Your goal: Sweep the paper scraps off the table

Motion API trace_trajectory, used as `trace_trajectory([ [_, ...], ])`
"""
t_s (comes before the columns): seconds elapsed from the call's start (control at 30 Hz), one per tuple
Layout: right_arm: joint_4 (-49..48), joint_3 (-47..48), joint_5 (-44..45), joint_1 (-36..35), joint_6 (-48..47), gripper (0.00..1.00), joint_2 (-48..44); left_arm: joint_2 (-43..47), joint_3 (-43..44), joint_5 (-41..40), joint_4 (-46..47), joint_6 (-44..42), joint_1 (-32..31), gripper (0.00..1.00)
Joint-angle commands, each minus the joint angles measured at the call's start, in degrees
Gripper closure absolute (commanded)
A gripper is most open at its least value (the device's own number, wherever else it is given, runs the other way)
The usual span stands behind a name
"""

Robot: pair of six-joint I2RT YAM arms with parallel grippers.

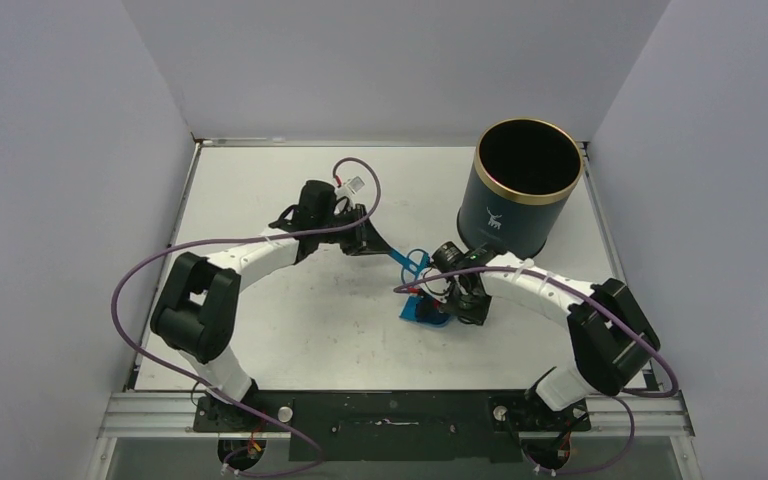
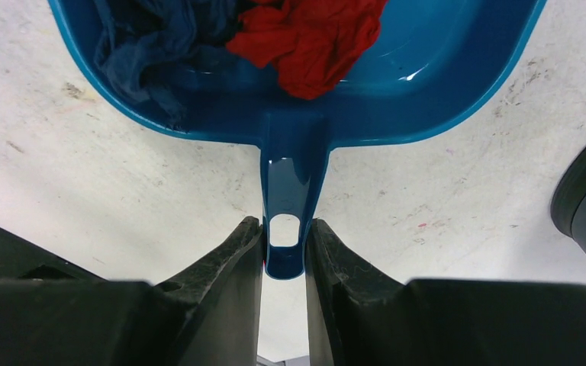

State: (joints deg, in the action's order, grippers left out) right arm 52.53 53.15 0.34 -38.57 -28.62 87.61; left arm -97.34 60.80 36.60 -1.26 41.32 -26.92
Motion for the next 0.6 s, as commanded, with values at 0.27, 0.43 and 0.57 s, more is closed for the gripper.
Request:
trace_trajectory([
  [0.27,-4.4,-2.1,-3.1,3.4,-0.1,0.95,-11.4,9.9,-5.9,15.9,20.1,11.1,7.8,1.0],
  [0.43,-4.2,-1.2,-4.1,4.8,-0.6,0.95,-13.3,12.6,-10.0,18.1,32.5,19.4,12.4,1.0],
  [0.57,-3.1,0.2,-5.2,5.4,-1.1,0.95,-15.3,13.8,-13.3,17.5,41.2,24.8,17.2,1.0],
])
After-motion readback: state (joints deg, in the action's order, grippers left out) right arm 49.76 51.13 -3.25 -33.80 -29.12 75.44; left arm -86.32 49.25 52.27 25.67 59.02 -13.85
